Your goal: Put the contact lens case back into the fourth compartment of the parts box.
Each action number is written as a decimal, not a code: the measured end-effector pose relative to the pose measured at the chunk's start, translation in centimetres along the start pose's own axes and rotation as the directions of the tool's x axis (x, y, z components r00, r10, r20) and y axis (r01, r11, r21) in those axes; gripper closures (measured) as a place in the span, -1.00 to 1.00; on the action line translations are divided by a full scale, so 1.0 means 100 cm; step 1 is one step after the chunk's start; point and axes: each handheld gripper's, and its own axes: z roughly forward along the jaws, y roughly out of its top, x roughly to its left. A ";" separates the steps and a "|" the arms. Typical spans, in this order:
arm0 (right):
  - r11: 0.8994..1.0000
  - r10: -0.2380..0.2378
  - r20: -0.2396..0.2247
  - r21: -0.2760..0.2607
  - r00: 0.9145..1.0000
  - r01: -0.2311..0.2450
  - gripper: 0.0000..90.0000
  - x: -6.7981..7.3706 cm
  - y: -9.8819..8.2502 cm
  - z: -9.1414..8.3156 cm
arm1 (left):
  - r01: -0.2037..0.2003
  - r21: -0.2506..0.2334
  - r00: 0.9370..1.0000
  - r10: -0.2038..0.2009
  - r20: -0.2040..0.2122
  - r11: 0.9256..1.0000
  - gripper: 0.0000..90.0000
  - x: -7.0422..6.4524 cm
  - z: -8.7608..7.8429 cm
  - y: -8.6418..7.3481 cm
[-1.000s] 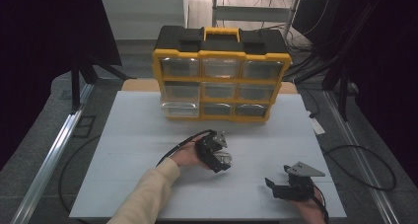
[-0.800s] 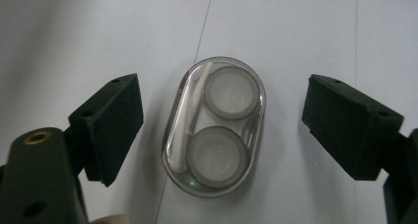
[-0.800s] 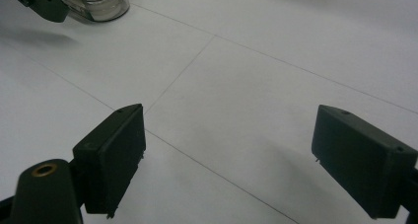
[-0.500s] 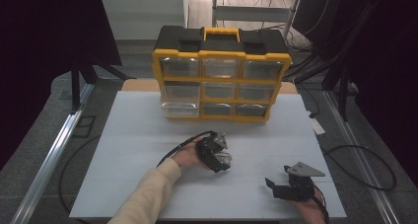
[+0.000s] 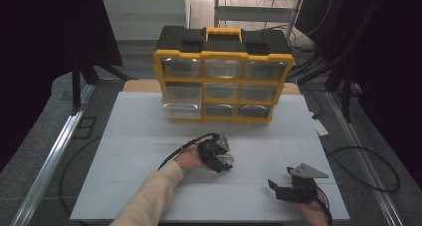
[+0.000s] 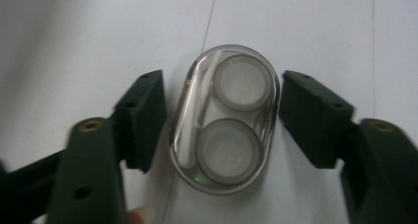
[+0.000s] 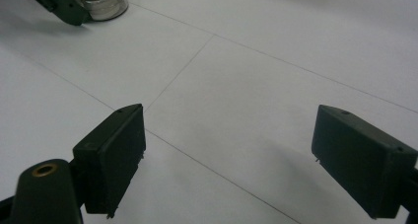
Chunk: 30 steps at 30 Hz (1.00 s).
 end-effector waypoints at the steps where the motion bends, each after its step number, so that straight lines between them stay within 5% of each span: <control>1: 1.000 0.000 0.000 0.000 1.000 0.000 -0.70 0.000 0.000 0.000 | -0.004 -0.001 1.000 0.004 0.000 1.000 -0.07 0.000 0.000 0.000; 16: 1.000 0.001 0.001 -0.004 1.000 -0.001 -0.69 0.000 0.000 -0.001 | -0.040 -0.031 0.999 0.039 -0.023 0.999 0.06 -0.007 -0.007 0.003; 30: 1.000 0.001 0.002 -0.006 1.000 -0.001 -0.69 0.000 0.000 -0.001 | 0.005 -0.074 0.998 -0.010 -0.060 0.997 0.07 -0.007 -0.030 0.000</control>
